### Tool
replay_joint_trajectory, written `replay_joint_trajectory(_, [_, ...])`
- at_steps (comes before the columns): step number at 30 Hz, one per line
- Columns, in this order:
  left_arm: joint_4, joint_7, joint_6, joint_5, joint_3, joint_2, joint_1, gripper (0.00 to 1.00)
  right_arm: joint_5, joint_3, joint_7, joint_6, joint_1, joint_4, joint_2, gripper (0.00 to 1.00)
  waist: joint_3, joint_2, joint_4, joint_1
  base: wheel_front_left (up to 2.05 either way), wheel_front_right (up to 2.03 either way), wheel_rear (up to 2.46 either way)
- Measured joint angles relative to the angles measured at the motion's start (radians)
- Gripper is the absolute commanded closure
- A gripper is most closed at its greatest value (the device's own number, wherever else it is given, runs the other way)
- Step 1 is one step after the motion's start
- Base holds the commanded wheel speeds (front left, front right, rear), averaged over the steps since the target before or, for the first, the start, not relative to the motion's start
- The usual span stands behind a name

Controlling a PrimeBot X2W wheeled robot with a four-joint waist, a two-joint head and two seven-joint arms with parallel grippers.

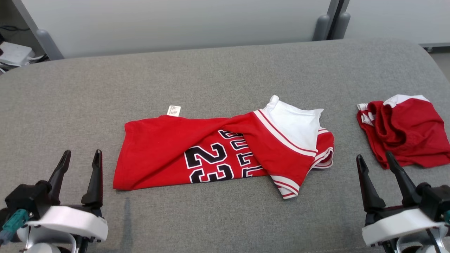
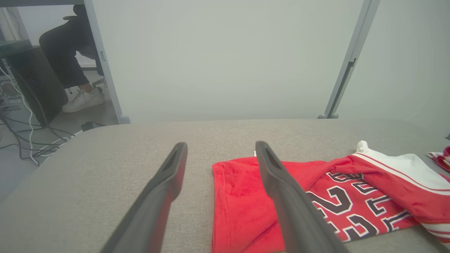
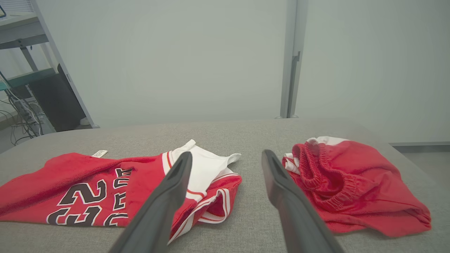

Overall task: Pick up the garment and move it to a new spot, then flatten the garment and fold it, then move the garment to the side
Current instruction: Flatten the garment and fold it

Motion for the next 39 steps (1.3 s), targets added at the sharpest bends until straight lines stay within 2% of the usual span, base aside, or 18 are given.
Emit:
replay_joint_trajectory(5, [0.039,0.078,-0.048,-0.02,-0.016,0.012,-0.116,0.0,0.045,0.018,0.042,0.0,-0.114,0.059,-0.053,0.0,0.065,0.0,-0.016,0.0,0.0,0.0,0.0])
replay_joint_trajectory(14, [0.218,0.239,-0.192,-0.114,-0.04,0.029,-0.346,0.0,0.143,0.133,0.065,0.0,-0.42,0.264,-0.175,0.0,0.201,0.0,-0.03,0.0,0.0,0.0,0.0])
replay_joint_trajectory(24, [0.438,0.323,-0.336,-0.151,-0.083,0.007,-0.544,0.0,0.225,0.322,0.065,0.0,-0.676,0.504,-0.224,0.0,0.297,-0.0001,-0.027,0.0,0.0,0.0,0.0])
replay_joint_trajectory(31, [0.543,0.362,-0.396,-0.164,-0.112,-0.013,-0.632,0.0,0.321,0.435,0.087,0.0,-0.79,0.618,-0.234,0.0,0.335,0.0,-0.017,0.0,0.0,0.0,0.0])
replay_joint_trajectory(39, [0.621,0.38,-0.425,-0.167,-0.153,-0.026,-0.698,0.0,0.4,0.521,0.081,0.0,-0.864,0.71,-0.233,0.0,0.358,0.0,-0.018,0.0,0.0,0.0,0.0])
